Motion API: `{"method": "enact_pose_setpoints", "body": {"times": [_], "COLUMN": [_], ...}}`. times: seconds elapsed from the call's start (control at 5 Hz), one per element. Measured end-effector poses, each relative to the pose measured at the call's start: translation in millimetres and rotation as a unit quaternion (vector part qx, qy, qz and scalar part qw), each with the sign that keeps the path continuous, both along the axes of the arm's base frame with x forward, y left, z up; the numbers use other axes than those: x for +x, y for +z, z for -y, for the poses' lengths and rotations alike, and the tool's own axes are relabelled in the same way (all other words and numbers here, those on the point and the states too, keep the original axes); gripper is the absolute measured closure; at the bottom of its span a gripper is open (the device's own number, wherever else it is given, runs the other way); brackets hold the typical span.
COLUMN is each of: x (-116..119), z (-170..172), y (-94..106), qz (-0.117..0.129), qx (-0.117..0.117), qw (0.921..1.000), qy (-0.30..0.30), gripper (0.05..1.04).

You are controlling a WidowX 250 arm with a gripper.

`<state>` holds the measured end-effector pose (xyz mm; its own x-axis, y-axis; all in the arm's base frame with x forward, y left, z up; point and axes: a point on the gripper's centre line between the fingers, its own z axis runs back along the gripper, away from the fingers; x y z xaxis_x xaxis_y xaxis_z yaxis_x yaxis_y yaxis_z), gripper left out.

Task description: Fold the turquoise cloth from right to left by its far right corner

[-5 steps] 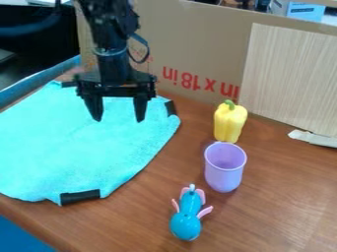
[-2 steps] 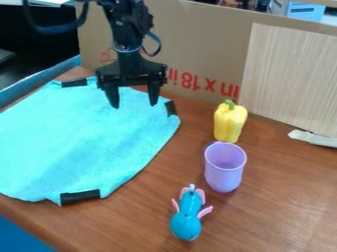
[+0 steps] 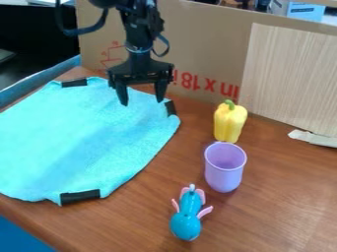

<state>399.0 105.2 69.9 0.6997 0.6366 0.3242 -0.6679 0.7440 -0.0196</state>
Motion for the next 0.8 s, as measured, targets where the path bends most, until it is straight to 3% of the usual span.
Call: {"method": "enact_pose_setpoints", "body": {"times": [0.8], "x": [38], "z": [24], "y": [-21.4], "qz": [-0.015], "qx": [0.008], "qw": [0.9998], "qy": [0.008], "gripper": [0.083]}}
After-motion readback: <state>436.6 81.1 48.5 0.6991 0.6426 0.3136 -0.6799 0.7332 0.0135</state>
